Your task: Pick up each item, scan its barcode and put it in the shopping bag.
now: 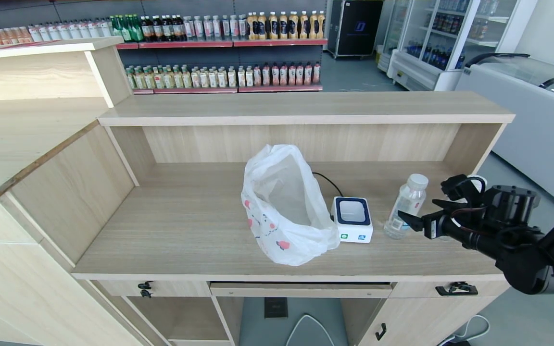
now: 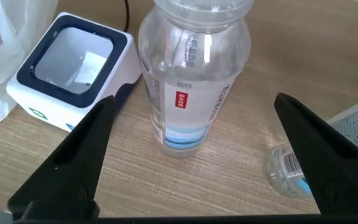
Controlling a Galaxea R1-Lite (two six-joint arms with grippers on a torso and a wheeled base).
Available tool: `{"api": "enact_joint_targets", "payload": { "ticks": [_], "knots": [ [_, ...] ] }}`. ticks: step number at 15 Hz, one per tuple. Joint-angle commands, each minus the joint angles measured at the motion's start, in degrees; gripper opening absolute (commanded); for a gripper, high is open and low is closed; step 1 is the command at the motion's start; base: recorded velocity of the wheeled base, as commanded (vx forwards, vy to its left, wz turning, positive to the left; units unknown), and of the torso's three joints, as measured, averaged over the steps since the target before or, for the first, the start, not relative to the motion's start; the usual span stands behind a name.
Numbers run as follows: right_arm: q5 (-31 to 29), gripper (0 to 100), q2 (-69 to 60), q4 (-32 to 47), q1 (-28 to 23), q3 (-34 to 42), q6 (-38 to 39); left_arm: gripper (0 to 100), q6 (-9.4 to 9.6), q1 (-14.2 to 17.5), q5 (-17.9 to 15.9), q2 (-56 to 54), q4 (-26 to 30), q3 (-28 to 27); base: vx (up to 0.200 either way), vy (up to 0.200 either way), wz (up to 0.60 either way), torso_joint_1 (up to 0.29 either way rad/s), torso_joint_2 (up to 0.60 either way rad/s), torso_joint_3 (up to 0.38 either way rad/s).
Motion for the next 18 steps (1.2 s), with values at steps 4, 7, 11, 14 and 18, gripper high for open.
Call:
{"api": "enact_joint_targets", "payload": {
  "ticks": [4, 7, 11, 14, 18],
  "knots": [
    [0.2, 100, 4.7, -3.2, 0.7, -3.6, 0.1, 100, -0.02, 0.0, 0.0, 0.0, 0.0, 0.0, 0.000, 0.000, 0.00, 0.000, 0.00, 0.000],
    [2.4, 100, 6.1, -3.1, 1.5, -5.3, 0.1, 100, -0.02, 0.0, 0.0, 0.0, -0.1, 0.0, 0.000, 0.000, 0.00, 0.000, 0.00, 0.000],
    [2.7, 100, 7.4, -3.2, 2.3, -6.5, 0.5, 100, -0.02, 0.0, 0.0, 0.0, 0.0, 0.0, 0.000, 0.000, 0.00, 0.000, 0.00, 0.000],
    [2.9, 100, 8.2, -3.0, 2.5, -8.6, 1.3, 100, -0.02, 0.0, 0.0, 0.0, 0.0, 0.0, 0.000, 0.000, 0.00, 0.000, 0.00, 0.000],
    [2.9, 100, 9.5, -3.1, 3.6, -9.9, 1.7, 100, -0.02, 0.0, 0.0, 0.0, 0.0, 0.0, 0.000, 0.000, 0.00, 0.000, 0.00, 0.000]
  ]
}}
